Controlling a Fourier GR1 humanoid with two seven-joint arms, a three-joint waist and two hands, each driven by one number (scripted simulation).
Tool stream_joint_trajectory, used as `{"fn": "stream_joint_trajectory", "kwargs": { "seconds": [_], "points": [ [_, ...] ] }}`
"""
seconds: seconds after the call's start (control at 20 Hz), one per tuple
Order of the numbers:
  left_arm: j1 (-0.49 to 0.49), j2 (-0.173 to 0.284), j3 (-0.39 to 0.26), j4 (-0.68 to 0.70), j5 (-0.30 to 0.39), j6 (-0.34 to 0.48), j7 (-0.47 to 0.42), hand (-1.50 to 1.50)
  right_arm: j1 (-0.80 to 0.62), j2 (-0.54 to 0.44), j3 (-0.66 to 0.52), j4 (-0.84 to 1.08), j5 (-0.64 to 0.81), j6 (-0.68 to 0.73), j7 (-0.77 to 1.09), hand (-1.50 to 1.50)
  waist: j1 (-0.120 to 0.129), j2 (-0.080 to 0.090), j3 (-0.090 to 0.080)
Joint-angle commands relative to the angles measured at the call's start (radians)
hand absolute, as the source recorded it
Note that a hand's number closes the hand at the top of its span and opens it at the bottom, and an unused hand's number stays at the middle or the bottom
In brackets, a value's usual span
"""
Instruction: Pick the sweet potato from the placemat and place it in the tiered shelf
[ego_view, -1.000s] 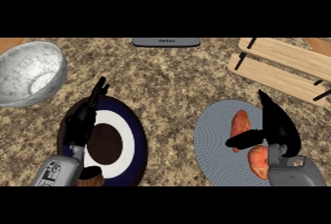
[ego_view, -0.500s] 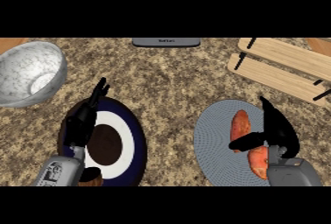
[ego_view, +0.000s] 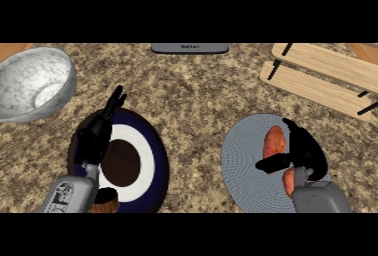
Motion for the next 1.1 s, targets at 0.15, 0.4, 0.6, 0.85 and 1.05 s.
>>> {"fn": "stream_joint_trajectory", "kwargs": {
  "seconds": [0.15, 0.4, 0.6, 0.85, 1.05],
  "points": [
    [-0.019, -0.031, 0.002, 0.006, -0.046, 0.015, -0.001, 0.00, -0.006, 0.007, 0.043, 0.042, 0.037, 0.048, -0.038, 1.50, 0.000, 0.000, 0.000],
    [-0.007, -0.042, 0.034, 0.038, -0.033, -0.002, -0.031, 0.00, 0.035, 0.005, 0.058, 0.029, 0.107, -0.011, -0.102, 1.50, -0.001, 0.000, 0.000],
    [0.056, -0.035, 0.014, -0.017, -0.051, -0.034, -0.038, 0.00, 0.027, -0.019, -0.007, 0.027, 0.091, -0.006, -0.143, 1.50, 0.001, 0.000, 0.000],
    [-0.044, -0.058, 0.021, 0.015, -0.048, -0.012, 0.022, 0.00, -0.204, 0.111, 0.243, 0.151, 0.199, -0.179, 0.159, 1.50, 0.020, 0.004, 0.000],
    [0.003, -0.032, 0.027, 0.017, -0.020, -0.065, -0.033, 0.00, -0.447, 0.113, 0.276, 0.344, 0.161, -0.317, 0.236, 1.50, 0.049, 0.009, 0.000]
  ]
}}
